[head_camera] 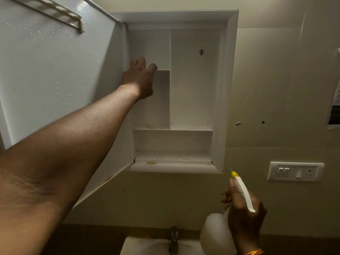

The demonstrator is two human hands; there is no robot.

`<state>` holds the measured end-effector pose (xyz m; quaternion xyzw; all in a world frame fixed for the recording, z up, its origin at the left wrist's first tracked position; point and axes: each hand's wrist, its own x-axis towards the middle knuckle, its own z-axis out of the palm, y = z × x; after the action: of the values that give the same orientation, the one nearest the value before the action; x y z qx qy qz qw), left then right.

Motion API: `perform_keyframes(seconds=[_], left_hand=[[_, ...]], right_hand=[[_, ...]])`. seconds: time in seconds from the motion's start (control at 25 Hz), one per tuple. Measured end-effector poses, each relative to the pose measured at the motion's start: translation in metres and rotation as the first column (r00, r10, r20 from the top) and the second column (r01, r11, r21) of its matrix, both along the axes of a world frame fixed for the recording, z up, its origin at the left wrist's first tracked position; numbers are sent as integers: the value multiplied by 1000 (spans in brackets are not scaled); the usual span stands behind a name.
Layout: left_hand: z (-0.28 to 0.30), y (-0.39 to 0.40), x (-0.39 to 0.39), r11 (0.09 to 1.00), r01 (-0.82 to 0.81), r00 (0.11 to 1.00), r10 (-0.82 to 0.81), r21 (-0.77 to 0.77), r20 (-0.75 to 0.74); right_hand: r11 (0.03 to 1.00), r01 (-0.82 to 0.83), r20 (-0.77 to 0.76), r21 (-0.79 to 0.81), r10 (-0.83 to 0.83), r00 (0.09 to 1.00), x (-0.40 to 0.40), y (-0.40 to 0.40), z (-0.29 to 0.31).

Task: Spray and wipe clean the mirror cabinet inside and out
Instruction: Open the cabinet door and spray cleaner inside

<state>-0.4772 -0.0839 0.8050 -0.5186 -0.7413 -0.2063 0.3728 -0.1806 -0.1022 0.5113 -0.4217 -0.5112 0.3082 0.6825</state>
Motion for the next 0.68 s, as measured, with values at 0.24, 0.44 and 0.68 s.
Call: perform_keyframes(seconds=[0.24,0.44,0.68], left_hand=[[1,1,-4,999,39,999,-39,20,-2],[1,0,-7,997,62,998,-62,38,18],[1,-1,-6,997,56,998,-56,49,12]], right_hand=[[985,-156,42,77,153,987,-22,14,35],[977,-187,78,-104,196,978,-47,50,93],[976,-202,28,-82,205,978,-54,55,116]])
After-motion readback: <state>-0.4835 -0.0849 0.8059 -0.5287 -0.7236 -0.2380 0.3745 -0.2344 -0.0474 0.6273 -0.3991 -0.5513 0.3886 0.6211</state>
